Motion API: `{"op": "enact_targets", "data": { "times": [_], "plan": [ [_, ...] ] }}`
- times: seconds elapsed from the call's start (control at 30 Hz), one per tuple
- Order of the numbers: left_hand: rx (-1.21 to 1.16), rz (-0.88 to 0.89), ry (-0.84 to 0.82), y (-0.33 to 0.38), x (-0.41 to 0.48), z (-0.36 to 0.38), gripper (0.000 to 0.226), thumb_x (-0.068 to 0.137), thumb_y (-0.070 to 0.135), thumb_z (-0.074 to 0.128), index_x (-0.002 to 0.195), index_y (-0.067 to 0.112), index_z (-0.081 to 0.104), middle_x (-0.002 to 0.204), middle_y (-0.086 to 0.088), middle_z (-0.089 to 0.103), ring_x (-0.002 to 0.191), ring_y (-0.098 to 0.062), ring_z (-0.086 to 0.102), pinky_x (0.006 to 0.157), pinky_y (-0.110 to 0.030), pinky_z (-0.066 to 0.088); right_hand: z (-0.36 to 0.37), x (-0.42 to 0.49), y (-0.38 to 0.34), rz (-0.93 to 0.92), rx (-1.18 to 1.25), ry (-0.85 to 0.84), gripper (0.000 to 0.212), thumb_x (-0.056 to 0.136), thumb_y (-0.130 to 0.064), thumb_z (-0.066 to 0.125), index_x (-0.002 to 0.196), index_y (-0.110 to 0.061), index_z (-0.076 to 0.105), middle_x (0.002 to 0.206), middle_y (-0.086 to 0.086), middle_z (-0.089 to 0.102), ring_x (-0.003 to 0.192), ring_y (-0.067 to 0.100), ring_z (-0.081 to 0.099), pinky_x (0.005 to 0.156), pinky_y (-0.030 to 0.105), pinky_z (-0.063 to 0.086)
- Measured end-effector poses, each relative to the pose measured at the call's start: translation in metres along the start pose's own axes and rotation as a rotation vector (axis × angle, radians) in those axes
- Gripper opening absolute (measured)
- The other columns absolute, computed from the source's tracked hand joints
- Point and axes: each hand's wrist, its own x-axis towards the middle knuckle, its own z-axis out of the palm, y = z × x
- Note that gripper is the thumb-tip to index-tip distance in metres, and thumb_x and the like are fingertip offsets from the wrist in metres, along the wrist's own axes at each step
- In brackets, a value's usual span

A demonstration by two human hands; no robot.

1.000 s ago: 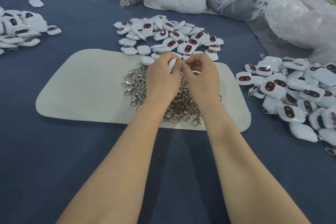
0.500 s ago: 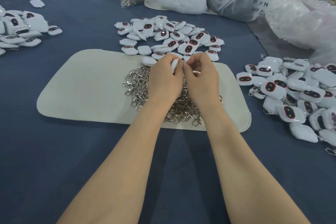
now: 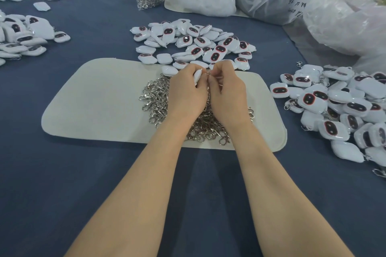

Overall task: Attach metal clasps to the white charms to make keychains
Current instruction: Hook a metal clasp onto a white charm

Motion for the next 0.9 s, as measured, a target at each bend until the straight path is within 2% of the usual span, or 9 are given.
{"op": "enact_targets", "data": {
  "times": [0.13, 0.33, 0.4, 0.5, 0.57, 0.63, 0.67, 0.77, 0.9],
  "plan": [
    [-0.01, -0.023, -0.036, -0.001, 0.002, 0.0, 0.012, 0.093, 0.016, 0.054, 0.093, 0.011, 0.065, 0.083, 0.004, 0.06, 0.067, -0.002, 0.05, 0.056, -0.008, 0.036, 0.0, 0.001, 0.004, 0.013, -0.004, 0.007, 0.013, 0.093, -0.003, 0.049, 0.089, -0.014, 0.044, 0.085, 0.005, 0.06, 0.079, 0.023, 0.056, 0.069, 0.025, 0.044],
    [-0.119, -0.087, -0.108, 0.004, 0.002, -0.005, 0.014, 0.087, 0.011, 0.057, 0.094, 0.016, 0.068, 0.079, 0.015, 0.058, 0.069, -0.001, 0.052, 0.055, -0.005, 0.035, -0.002, 0.002, 0.009, 0.04, -0.003, 0.055, 0.015, 0.093, -0.004, 0.052, 0.089, -0.016, 0.045, 0.079, -0.005, 0.056, 0.073, 0.014, 0.053, 0.063, 0.008, 0.037],
    [-0.169, -0.114, -0.16, 0.006, 0.003, -0.006, 0.021, 0.086, 0.012, 0.056, 0.101, 0.019, 0.068, 0.09, 0.006, 0.061, 0.067, 0.0, 0.053, 0.06, -0.009, 0.04, -0.002, 0.002, 0.01, 0.063, 0.009, 0.065, 0.016, 0.093, -0.003, 0.053, 0.089, -0.016, 0.045, 0.077, -0.005, 0.056, 0.07, 0.012, 0.052, 0.062, 0.008, 0.036],
    [-0.185, -0.156, -0.238, 0.007, 0.004, -0.006, 0.03, 0.089, 0.015, 0.052, 0.117, 0.019, 0.064, 0.12, -0.016, 0.055, 0.082, -0.023, 0.057, 0.077, -0.028, 0.049, -0.002, 0.002, 0.011, 0.084, 0.009, 0.081, 0.015, 0.093, -0.004, 0.053, 0.088, -0.016, 0.045, 0.073, -0.011, 0.054, 0.067, 0.004, 0.051, 0.061, 0.008, 0.036],
    [-0.175, -0.128, -0.247, 0.008, 0.004, -0.007, 0.026, 0.091, 0.012, 0.049, 0.112, 0.018, 0.063, 0.113, -0.018, 0.055, 0.073, -0.017, 0.047, 0.066, -0.028, 0.045, -0.002, 0.003, 0.011, 0.103, 0.021, 0.09, 0.014, 0.093, -0.005, 0.053, 0.088, -0.016, 0.046, 0.072, -0.013, 0.053, 0.068, 0.008, 0.051, 0.062, 0.009, 0.037],
    [-0.157, -0.075, -0.238, 0.01, 0.002, -0.009, 0.017, 0.091, 0.01, 0.047, 0.092, 0.021, 0.06, 0.091, -0.012, 0.057, 0.072, -0.018, 0.045, 0.062, -0.029, 0.04, -0.002, 0.003, 0.011, 0.113, 0.028, 0.094, 0.013, 0.093, -0.005, 0.052, 0.088, -0.015, 0.046, 0.071, -0.013, 0.052, 0.068, 0.01, 0.051, 0.063, 0.009, 0.038],
    [-0.165, -0.069, -0.233, 0.01, 0.002, -0.009, 0.016, 0.092, 0.011, 0.048, 0.088, 0.022, 0.057, 0.087, -0.008, 0.058, 0.073, -0.02, 0.052, 0.065, -0.03, 0.043, -0.002, 0.004, 0.011, 0.116, 0.025, 0.095, 0.012, 0.093, -0.006, 0.052, 0.089, -0.015, 0.046, 0.071, -0.013, 0.052, 0.068, 0.009, 0.051, 0.063, 0.009, 0.038],
    [-0.222, -0.168, -0.209, 0.01, 0.001, -0.008, 0.015, 0.091, 0.018, 0.058, 0.105, 0.02, 0.051, 0.108, -0.004, 0.062, 0.094, -0.023, 0.065, 0.086, -0.043, 0.053, -0.003, 0.004, 0.01, 0.116, 0.016, 0.109, 0.012, 0.093, -0.005, 0.053, 0.089, -0.014, 0.045, 0.071, -0.013, 0.052, 0.066, 0.001, 0.051, 0.061, 0.006, 0.038],
    [-0.29, -0.222, -0.181, 0.01, 0.001, -0.009, 0.023, 0.084, 0.023, 0.07, 0.094, 0.019, 0.049, 0.099, -0.007, 0.065, 0.089, -0.028, 0.068, 0.083, -0.047, 0.054, -0.005, 0.004, 0.009, 0.12, 0.012, 0.117, 0.012, 0.093, -0.004, 0.051, 0.09, -0.014, 0.045, 0.071, -0.012, 0.052, 0.065, 0.0, 0.051, 0.059, 0.004, 0.037]
  ]
}}
